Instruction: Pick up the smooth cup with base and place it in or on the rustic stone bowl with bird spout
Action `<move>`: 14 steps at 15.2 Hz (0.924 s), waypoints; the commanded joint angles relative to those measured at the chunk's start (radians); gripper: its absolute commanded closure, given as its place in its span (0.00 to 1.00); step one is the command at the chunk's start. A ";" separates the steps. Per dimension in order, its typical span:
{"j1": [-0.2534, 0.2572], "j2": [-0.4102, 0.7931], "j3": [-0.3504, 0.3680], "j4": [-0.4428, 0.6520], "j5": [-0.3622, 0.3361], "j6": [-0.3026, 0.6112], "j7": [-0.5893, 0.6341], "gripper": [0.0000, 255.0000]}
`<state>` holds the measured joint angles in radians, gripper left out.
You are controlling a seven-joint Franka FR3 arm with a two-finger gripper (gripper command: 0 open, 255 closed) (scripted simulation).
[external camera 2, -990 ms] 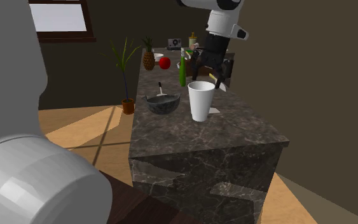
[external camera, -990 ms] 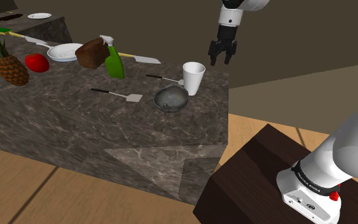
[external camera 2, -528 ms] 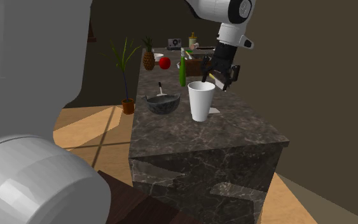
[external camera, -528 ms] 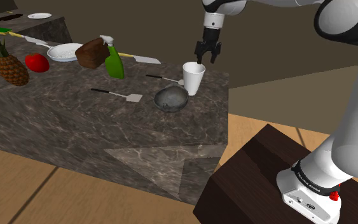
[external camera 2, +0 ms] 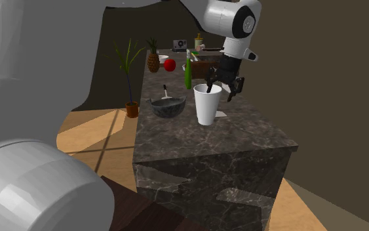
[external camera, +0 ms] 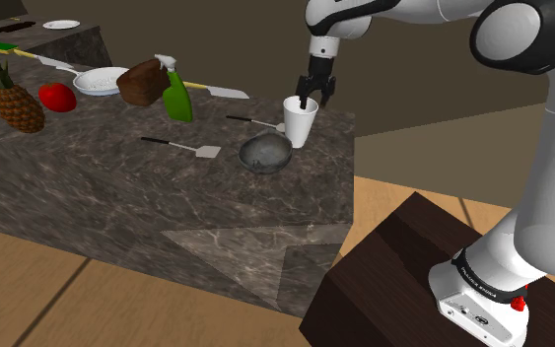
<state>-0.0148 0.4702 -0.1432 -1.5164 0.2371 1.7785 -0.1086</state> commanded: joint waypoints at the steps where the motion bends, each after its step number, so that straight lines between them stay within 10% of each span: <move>1: 0.002 0.004 0.001 -0.013 0.001 0.017 -0.001 0.00; 8: 0.002 0.004 0.001 -0.013 0.001 0.017 -0.001 0.00; 9: 0.002 0.004 0.001 -0.013 0.001 0.017 -0.001 1.00; 14: 0.002 0.004 0.001 -0.013 0.001 0.017 -0.001 1.00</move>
<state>-0.0127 0.4742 -0.1420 -1.5291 0.2385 1.7955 -0.1094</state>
